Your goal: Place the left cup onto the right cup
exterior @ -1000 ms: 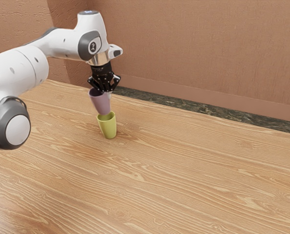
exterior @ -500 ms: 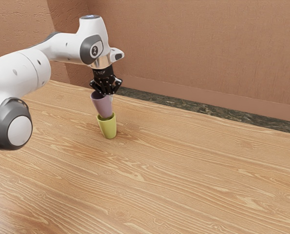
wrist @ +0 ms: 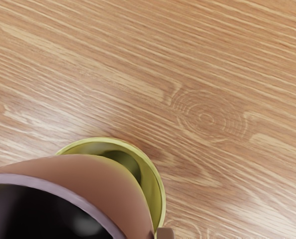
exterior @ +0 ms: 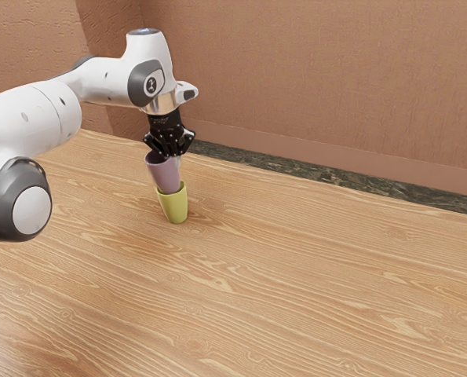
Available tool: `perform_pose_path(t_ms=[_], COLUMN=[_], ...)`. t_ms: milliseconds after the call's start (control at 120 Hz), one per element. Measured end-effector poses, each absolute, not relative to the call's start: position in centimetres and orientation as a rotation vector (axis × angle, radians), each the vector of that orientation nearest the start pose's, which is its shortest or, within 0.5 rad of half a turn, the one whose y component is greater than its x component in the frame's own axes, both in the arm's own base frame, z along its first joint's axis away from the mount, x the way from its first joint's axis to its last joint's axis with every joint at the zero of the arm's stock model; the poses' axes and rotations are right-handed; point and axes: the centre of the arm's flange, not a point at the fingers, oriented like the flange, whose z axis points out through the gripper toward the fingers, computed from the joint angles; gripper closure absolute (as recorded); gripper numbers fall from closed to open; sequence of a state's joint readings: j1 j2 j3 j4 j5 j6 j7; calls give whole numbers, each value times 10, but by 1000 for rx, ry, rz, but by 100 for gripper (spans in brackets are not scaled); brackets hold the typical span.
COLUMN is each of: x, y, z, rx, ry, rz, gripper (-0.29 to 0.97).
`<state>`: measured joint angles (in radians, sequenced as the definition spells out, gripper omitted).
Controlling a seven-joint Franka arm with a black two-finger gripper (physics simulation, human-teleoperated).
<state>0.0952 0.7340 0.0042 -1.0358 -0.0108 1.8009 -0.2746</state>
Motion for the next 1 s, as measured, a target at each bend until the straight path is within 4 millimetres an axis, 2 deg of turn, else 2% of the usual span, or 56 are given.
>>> perform_pose_path(t_ms=[133, 317, 483, 692, 1000], x=[754, 754, 753, 753, 752], y=[72, 70, 71, 71, 72], z=[411, 410, 411, 412, 414], rx=[-3097, -3100, -3100, -3099, -3098], ry=[-588, -593, -602, -609, -617], rz=[-44, -39, -39, -34, -33], gripper=[76, 36, 16, 6, 1])
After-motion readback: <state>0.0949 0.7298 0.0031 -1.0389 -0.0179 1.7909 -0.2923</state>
